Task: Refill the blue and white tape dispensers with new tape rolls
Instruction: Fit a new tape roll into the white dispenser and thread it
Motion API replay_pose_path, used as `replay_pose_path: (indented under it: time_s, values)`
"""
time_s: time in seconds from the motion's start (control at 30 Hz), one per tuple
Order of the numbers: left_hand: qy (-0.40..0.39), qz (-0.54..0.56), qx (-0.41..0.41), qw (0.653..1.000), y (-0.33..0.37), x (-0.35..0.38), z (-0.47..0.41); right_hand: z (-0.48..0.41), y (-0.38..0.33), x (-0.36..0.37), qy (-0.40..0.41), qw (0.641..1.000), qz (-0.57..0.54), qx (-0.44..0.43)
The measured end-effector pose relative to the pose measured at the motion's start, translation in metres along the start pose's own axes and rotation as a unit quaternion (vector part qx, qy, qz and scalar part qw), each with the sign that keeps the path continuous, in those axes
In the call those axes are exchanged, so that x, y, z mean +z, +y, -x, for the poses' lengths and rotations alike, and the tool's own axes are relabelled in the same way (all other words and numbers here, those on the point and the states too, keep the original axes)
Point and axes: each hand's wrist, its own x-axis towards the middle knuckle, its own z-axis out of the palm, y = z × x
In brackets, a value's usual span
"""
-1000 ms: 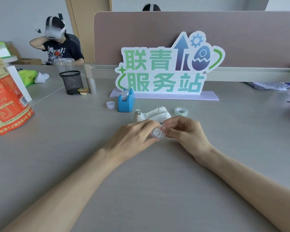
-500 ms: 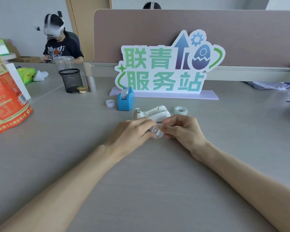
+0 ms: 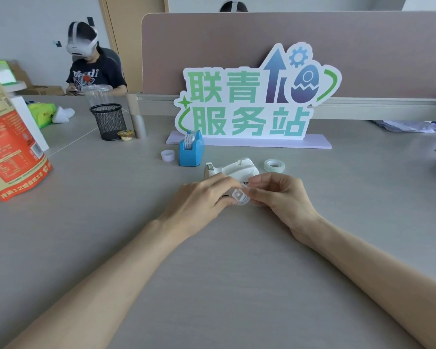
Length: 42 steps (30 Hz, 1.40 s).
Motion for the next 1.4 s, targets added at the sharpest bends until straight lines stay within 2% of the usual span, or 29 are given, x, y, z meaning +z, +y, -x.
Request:
replay_pose_path:
  time_s: [0.27,0.5,0.8,1.0,1.2,1.3,1.4]
  values:
    - [-0.022,0.036,-0.026,0.999,-0.002,-0.003,-0.002,0.001,-0.002,-0.001,-0.010,0.998,0.064,0.000]
    - [-0.014,0.039,-0.007,0.999,-0.001,-0.002,-0.002,0.004,-0.008,-0.001,-0.012,1.000,-0.009,0.026]
    - [-0.012,0.017,0.012,1.000,-0.003,0.003,-0.003,0.005,-0.008,0.001,0.000,1.000,-0.006,0.023]
    - [-0.042,-0.056,0.057,0.996,0.001,0.002,-0.004,0.009,-0.010,0.010,-0.026,0.999,-0.026,0.021]
    - [-0.039,-0.022,-0.021,0.999,-0.002,0.004,-0.004,0.008,-0.004,0.014,-0.009,1.000,-0.006,-0.019]
    - [-0.032,-0.005,-0.033,0.999,-0.003,0.004,-0.004,0.002,0.002,0.002,0.026,0.995,0.079,-0.053]
    - [-0.033,0.016,-0.062,0.997,-0.002,0.002,-0.003,-0.001,0.006,-0.011,0.023,0.964,0.234,-0.125]
